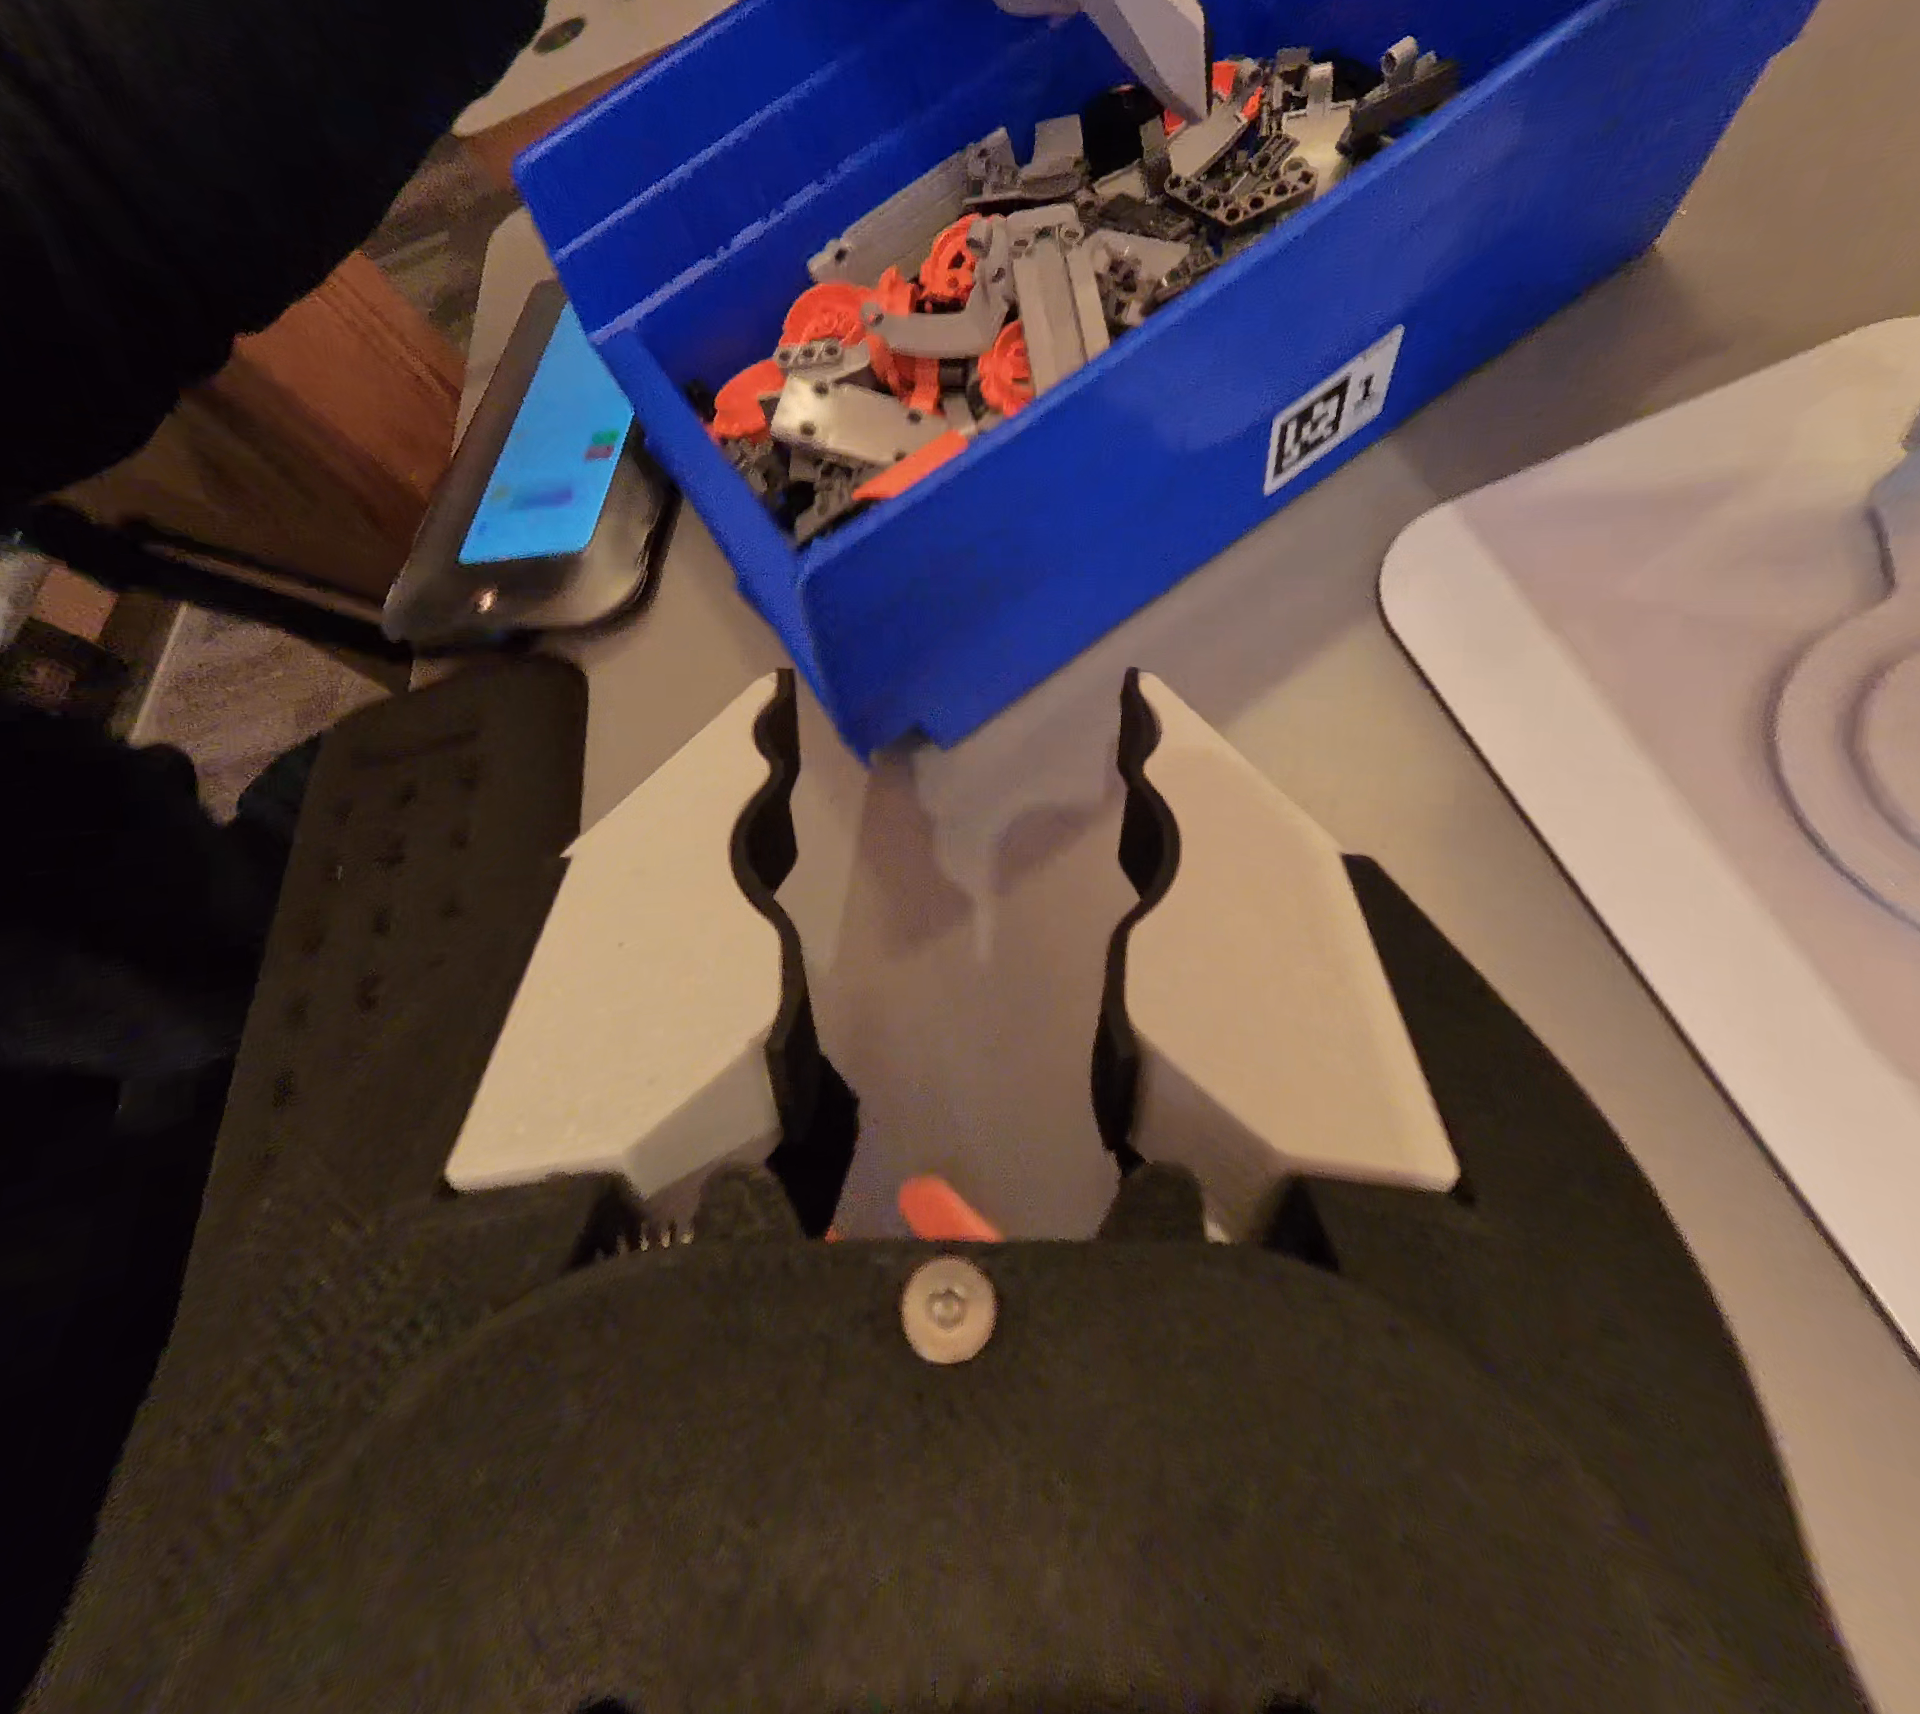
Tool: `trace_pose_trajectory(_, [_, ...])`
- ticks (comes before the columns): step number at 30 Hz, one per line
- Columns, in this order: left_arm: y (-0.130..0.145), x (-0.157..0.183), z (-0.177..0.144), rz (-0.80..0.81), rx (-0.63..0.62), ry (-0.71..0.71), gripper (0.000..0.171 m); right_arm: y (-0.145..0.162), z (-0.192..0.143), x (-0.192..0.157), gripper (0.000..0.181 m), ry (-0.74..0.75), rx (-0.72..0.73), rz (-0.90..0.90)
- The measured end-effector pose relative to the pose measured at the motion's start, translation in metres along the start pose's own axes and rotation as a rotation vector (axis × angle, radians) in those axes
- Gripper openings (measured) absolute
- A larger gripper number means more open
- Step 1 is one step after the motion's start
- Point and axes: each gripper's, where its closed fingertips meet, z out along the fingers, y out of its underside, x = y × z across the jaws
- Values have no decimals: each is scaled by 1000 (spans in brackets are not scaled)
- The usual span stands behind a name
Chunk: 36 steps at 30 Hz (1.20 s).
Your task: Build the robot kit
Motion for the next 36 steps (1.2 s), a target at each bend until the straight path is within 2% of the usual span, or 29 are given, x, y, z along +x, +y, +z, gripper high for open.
trace_pose_trajectory(4, [-2,-5,8,-7,0,5,44,-15,31,2,74,12,9,45])
trace_pose_trajectory(8, [-1,-5,10,-11,1,15,42,-19,41,1,70,29,2,46])
trace_pose_trajectory(12, [-3,0,14,-36,7,48,44,-20,43,-3,50,36,-18,26])
trace_pose_trajectory(14, [1,-3,15,-31,-20,18,45,-20,41,-2,43,75,-29,-16])
trace_pose_trajectory(19, [0,2,12,-53,1,48,45,-19,39,-2,35,109,-41,-39])
trace_pose_trajectory(27, [1,19,7,-80,23,101,45,-12,33,-17,38,97,-58,-59])
trace_pose_trajectory(36, [10,41,7,-25,-38,136,46,-1,28,-42,42,63,-32,-40])
